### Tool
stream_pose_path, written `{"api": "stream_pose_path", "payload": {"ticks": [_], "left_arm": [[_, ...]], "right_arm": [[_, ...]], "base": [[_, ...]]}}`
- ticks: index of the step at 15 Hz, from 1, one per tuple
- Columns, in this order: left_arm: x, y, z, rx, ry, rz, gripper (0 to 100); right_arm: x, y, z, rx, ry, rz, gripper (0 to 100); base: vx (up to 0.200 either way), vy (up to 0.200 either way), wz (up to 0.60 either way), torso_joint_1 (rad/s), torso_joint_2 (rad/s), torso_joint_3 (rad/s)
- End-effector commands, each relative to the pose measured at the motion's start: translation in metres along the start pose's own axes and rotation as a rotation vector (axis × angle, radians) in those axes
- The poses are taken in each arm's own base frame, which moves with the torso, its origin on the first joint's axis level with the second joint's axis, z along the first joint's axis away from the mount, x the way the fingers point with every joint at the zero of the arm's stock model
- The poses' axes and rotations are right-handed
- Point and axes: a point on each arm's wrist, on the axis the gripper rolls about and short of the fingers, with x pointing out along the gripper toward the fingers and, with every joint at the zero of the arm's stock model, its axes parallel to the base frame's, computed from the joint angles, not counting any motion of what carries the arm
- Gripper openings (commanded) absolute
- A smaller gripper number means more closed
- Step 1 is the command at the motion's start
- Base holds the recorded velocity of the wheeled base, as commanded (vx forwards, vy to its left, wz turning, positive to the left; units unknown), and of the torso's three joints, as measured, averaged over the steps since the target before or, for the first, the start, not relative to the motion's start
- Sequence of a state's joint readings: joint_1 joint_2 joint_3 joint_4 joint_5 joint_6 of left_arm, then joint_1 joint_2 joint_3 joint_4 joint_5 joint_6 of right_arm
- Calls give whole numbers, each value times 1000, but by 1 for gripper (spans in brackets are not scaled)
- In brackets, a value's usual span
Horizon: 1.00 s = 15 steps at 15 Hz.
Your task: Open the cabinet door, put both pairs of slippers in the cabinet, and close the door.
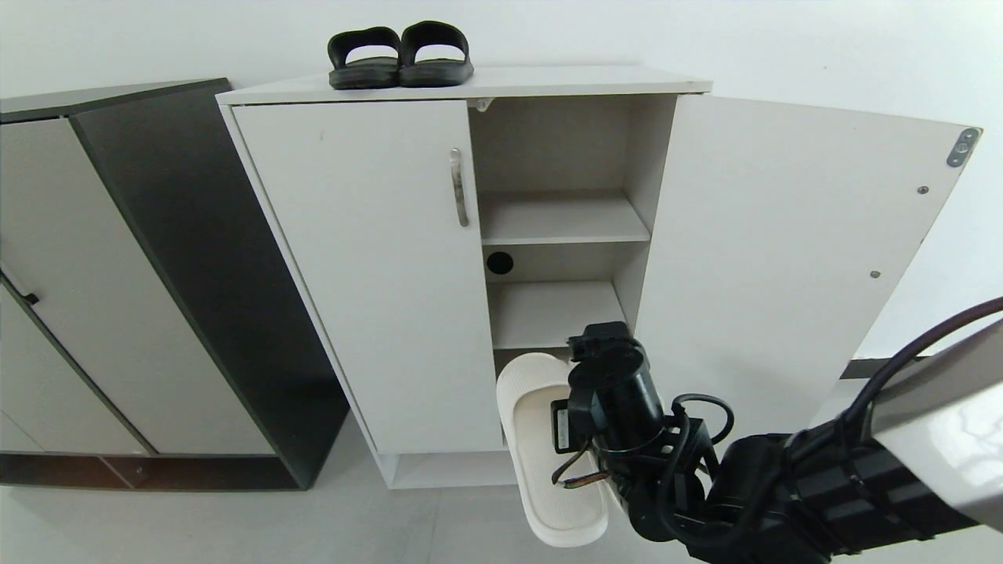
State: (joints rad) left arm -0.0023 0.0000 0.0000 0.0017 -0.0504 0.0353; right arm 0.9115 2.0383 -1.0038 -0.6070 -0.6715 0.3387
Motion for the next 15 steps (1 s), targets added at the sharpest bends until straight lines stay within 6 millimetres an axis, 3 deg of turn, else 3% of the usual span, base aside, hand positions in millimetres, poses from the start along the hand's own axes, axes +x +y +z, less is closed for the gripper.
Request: {"api": "stream_pose_path", "payload": {"ticks": [1,7,15], "left_arm": [[0,0,0,0,1,1,0],[0,0,0,1,1,1,0],[0,0,0,0,1,1,0]], "right_arm": [[10,5,-11,-15,19,-8,0],[14,11,-10,-13,2,-23,0],[28,18,-15,-8,-43,-46,0]], "base": [[0,0,0,0,0,0],[0,0,0,0,0,0],[0,0,0,4,2,-180]]}}
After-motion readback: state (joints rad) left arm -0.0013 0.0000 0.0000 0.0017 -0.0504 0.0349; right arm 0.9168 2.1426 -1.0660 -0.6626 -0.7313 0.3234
